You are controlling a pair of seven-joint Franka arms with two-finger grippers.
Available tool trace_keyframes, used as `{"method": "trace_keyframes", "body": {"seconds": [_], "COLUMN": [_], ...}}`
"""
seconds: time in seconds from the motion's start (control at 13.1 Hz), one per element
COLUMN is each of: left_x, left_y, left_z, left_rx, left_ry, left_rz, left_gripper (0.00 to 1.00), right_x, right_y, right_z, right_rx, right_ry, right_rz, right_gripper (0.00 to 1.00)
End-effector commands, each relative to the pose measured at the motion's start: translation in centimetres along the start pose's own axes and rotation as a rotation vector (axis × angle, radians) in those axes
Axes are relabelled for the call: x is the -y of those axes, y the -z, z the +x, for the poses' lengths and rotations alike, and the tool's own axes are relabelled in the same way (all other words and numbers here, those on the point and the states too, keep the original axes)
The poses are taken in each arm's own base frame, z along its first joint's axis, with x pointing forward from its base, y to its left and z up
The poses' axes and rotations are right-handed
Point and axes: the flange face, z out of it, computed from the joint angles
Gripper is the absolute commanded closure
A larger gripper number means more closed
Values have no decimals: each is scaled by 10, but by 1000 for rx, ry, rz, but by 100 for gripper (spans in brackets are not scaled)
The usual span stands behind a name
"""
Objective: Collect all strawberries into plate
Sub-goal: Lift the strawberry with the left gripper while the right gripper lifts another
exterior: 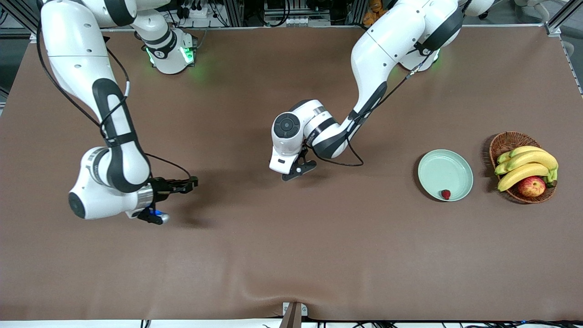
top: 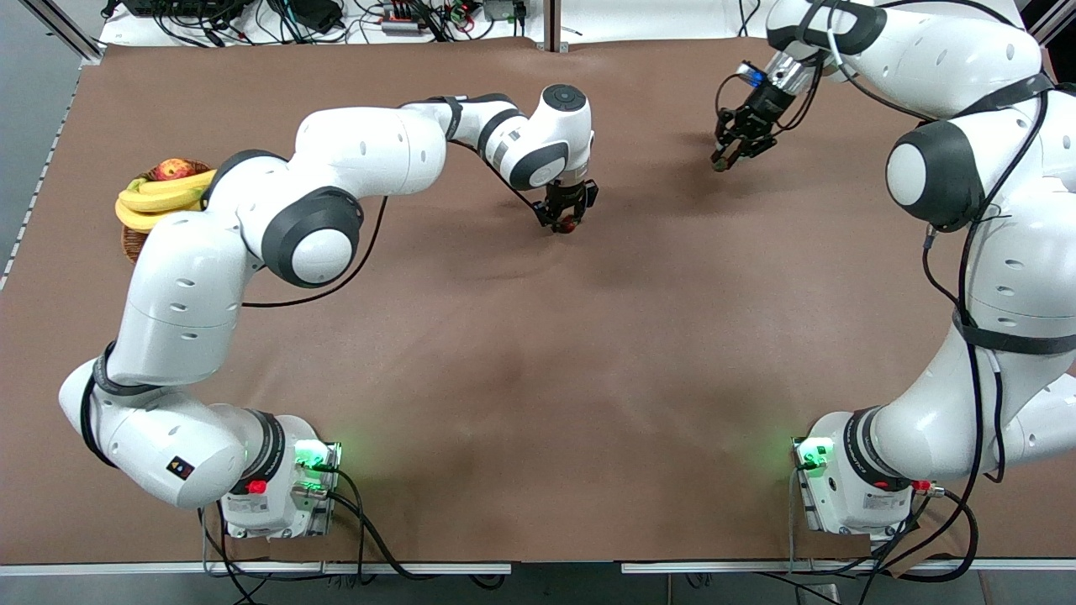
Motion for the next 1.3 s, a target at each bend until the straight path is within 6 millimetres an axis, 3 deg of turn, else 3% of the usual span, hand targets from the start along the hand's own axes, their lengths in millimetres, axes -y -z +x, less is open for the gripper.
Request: {"method": "trace_keyframes", "body": {"seconds": [0.0,0.23,0.54,0.77,0.92,0.99,1.22], "left_x": [-6,-6,-6,-7,-7,-3,19], "left_y": [-1,-5,-5,-1,26,44,116], "left_z": [-1,-1,-1,1,14,31,78], "left_rx": [-23,-21,-21,-22,-36,-47,-87], "left_ry": [8,8,6,10,26,48,107], "left_rz": [-15,-11,-17,-24,-55,-75,-103], "left_gripper": [43,48,67,100,100,100,100], "right_x": [21,35,46,53,58,64,83], "right_y": [-10,-17,-27,-31,-36,-38,-59], "right_z": [-5,-8,-8,-7,-8,-8,-10], "right_rx": [15,22,15,-3,0,-10,-17], "right_ry": [-55,-62,-51,-40,-33,-36,-32], "right_rz": [41,79,78,77,75,96,121], "right_gripper": [100,100,100,100,100,100,100]}}
